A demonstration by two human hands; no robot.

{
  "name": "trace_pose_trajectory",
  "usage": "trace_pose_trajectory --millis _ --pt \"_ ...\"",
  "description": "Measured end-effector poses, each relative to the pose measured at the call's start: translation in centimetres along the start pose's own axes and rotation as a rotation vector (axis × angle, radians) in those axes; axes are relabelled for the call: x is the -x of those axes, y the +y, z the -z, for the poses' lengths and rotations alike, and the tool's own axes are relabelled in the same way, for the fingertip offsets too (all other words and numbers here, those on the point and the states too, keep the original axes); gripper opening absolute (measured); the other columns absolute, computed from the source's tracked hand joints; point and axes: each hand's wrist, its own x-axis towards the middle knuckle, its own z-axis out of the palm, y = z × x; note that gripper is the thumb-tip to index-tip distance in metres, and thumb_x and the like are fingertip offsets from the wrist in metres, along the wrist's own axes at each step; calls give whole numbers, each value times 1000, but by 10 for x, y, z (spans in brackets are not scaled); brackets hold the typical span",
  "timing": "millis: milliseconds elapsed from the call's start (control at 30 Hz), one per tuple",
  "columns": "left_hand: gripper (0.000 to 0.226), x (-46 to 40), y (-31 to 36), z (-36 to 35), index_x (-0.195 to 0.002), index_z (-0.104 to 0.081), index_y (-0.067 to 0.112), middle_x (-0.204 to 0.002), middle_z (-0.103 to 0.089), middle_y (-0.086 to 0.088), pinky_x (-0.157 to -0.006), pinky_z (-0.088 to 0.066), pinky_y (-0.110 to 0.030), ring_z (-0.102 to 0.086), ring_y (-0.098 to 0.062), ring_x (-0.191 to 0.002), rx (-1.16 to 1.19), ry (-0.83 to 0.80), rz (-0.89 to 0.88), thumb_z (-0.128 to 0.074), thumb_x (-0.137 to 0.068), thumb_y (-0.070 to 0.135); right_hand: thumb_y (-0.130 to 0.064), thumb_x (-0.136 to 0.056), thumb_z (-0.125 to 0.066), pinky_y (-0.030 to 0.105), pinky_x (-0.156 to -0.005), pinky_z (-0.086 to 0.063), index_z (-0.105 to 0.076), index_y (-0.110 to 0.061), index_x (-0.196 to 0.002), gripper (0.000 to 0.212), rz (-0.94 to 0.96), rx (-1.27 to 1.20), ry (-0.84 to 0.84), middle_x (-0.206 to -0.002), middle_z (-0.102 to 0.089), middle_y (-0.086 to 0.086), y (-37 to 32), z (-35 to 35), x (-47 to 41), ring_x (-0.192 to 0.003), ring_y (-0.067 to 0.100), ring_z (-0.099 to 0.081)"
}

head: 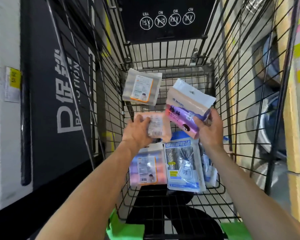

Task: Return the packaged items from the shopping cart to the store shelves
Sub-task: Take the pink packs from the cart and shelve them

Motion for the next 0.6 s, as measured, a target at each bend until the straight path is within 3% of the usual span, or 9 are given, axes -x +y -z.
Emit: trace_pose_trajectory --millis 67,133,200,267,400,467,533,600 --pt "59 -2 0 14 -131 -48 21 -127 -57 -9 -96 -49 -40 -60 -31 -107 110 68 -19 -64 -80 45 -6 -93 -63 26 -64 -58 -56 -22 -105 22 -20 -32 37 -101 -63 -10 2 1 2 -90 6 -67" --pt "45 -4 -3 27 -116 -57 20 -112 -69 -6 -91 -53 -37 -66 -28 -100 313 172 60 -70 -78 39 -5 -93 -64 19 -69 -55 -56 -16 -118 29 -25 -83 91 -108 -64 -6 0 0 4 -89 -3 -63" --pt "39 -6 -9 35 -105 -61 22 -101 -73 -2 -86 -55 -36 -68 -24 -95 565 262 184 -80 -73 33 -6 -92 -64 34 -84 -58 -56 -17 -122 33 -35 -123 135 -111 -65 -7 -1 1 3 -98 5 -64" --pt "42 -8 -14 39 -105 -66 20 -100 -74 -1 -86 -55 -33 -68 -19 -94 756 313 235 -86 -68 24 -7 -91 -65 47 -89 -58 -56 -19 -116 29 -45 -122 154 -108 -65 -10 -2 4 0 -102 11 -65" --pt "43 -7 -10 40 -113 -69 15 -107 -73 -5 -90 -54 -34 -68 -19 -101 776 337 211 -85 -73 19 -9 -88 -69 47 -86 -58 -56 -26 -103 26 13 -5 187 -104 -67 -2 -9 16 4 -98 16 -67" --pt "33 -3 -2 41 -106 -72 16 -96 -76 -5 -79 -57 -37 -70 -23 -90 733 382 222 -80 -78 31 -9 -86 -70 35 -75 -58 -53 -25 -96 25 92 127 185 -98 -66 -1 -16 21 12 -90 16 -65" --pt "29 9 10 51 -86 -72 16 -78 -73 -6 -67 -56 -38 -69 -27 -75 738 455 252 -70 -81 45 -7 -86 -69 12 -66 -45 -53 -22 -95 24 171 224 199 -91 -61 -8 -31 28 28 -80 -3 -58" --pt "31 22 25 68 -74 -67 17 -70 -71 -4 -65 -52 -39 -66 -23 -68 958 471 297 -67 -85 45 -6 -86 -70 4 -59 -36 -54 -21 -93 22 234 285 234 -82 -54 -15 -49 35 48 -73 -14 -51"
